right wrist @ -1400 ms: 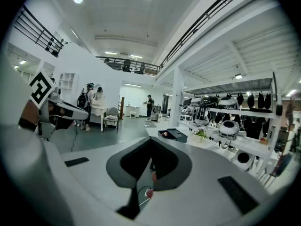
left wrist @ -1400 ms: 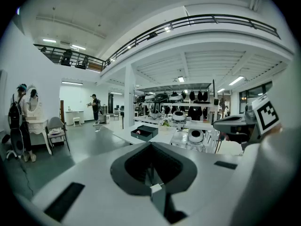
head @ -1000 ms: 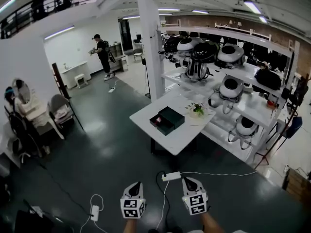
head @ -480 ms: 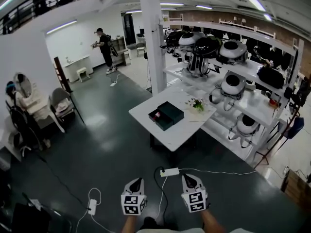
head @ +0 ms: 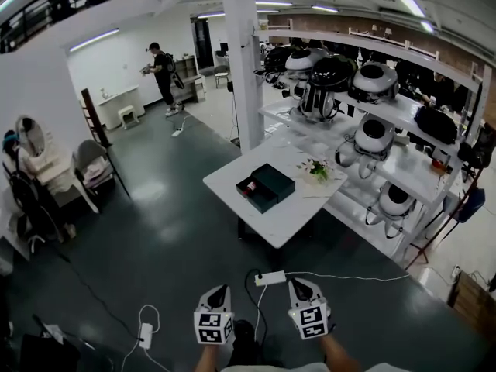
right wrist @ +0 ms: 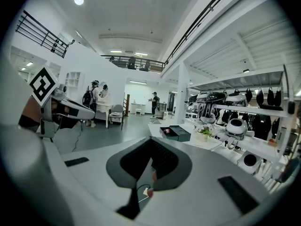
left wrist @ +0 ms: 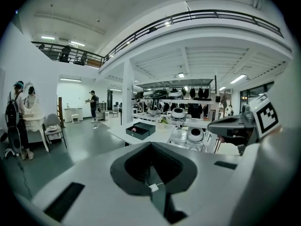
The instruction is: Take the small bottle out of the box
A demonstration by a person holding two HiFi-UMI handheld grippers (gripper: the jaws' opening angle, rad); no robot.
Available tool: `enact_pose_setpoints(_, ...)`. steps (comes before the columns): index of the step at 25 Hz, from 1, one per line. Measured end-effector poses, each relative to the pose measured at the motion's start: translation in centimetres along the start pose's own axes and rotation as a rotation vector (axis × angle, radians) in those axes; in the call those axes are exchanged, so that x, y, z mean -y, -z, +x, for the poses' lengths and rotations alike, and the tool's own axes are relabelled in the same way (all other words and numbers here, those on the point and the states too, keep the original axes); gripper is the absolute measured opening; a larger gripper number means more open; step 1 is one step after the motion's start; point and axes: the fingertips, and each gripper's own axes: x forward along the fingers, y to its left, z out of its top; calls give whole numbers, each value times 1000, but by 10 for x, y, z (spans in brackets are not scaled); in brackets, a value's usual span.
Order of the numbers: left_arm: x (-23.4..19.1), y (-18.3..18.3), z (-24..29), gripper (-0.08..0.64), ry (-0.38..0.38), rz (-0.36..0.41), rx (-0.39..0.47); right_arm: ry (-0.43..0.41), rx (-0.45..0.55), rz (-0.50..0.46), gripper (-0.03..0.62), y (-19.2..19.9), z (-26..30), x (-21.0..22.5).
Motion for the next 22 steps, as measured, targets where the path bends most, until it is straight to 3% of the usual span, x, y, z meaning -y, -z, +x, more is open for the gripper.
enact_pose_setpoints(5, -30, -9, 49, 18, 36, 14, -11, 25, -1, 6, 21, -8, 55, 10)
enact_pose_setpoints(22, -148, -92, 214, 18, 165, 33, 30, 104, -9, -19, 21, -82, 241, 25)
